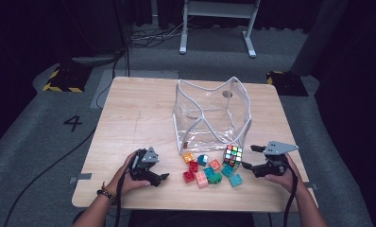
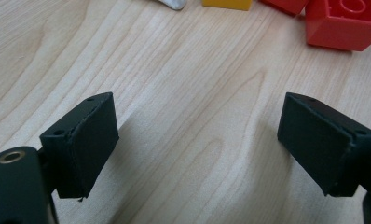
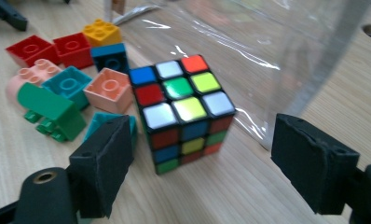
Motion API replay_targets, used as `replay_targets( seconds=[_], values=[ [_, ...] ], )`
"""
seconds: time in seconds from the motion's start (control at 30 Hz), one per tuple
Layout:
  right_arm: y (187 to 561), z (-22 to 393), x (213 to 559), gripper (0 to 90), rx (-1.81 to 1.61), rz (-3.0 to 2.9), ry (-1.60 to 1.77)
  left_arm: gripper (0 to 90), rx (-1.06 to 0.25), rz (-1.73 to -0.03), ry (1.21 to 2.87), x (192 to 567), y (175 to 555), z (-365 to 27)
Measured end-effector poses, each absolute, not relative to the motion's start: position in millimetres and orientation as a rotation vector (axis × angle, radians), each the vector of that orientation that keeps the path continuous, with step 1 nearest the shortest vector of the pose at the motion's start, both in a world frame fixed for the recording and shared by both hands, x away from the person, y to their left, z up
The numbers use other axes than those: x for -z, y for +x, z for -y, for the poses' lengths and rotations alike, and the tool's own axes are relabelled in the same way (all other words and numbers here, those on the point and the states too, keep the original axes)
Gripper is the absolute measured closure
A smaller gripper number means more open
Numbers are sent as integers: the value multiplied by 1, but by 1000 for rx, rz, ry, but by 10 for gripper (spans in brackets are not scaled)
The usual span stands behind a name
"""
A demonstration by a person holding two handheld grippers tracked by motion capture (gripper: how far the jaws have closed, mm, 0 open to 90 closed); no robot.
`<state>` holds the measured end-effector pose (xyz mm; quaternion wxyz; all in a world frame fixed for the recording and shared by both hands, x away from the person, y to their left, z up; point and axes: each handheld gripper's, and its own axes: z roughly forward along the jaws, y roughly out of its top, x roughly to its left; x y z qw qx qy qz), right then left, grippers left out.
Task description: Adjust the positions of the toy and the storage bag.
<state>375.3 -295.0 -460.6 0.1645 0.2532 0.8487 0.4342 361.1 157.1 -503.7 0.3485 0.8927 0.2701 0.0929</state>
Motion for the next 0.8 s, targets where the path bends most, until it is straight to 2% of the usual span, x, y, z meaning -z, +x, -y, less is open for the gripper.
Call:
replay_targets(
  seconds=[0.37,0.8],
  values=[
    [385,270,457,208,-1222,-2467,637,119,-240,-700,2315,504,361,-157],
    [410,256,479,223,-1179,-2611,656,112,-240,-696,2317,504,362,-157]
  ],
)
